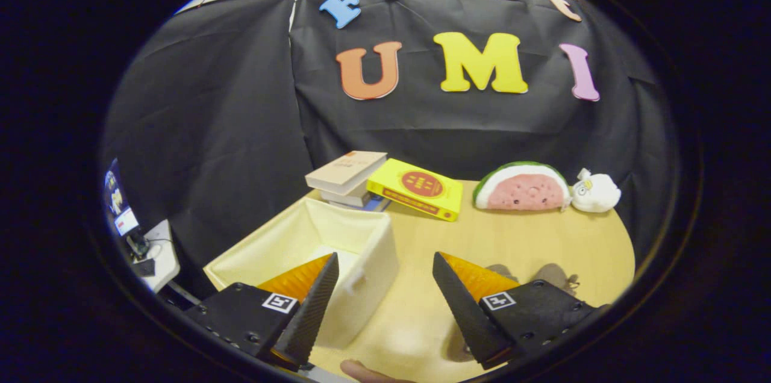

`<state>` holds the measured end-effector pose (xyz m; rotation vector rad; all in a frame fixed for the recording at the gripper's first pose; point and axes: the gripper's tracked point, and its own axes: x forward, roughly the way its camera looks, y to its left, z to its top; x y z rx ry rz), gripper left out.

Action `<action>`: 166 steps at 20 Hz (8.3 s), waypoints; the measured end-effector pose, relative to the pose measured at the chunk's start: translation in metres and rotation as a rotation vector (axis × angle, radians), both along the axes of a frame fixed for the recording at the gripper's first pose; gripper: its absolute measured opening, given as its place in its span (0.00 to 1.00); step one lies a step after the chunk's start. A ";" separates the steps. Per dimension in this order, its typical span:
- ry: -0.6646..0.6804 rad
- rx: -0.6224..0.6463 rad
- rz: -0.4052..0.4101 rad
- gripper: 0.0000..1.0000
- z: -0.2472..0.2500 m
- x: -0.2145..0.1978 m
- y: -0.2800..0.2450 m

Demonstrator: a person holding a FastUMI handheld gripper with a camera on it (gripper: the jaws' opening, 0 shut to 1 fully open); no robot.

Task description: Open the storage box then place both shoes into the box .Put the left shoe in first, then the right shoe, with the right side of both shoes facing outward in a uniform manner.

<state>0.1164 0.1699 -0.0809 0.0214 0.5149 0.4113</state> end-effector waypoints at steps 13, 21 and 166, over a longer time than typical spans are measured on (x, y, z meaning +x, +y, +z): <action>0.531 -0.143 -0.343 0.89 -0.156 -0.004 -0.152; 0.626 -0.105 -0.303 0.23 -0.176 -0.001 -0.134; 0.708 0.083 -0.166 0.01 -0.057 -0.024 -0.255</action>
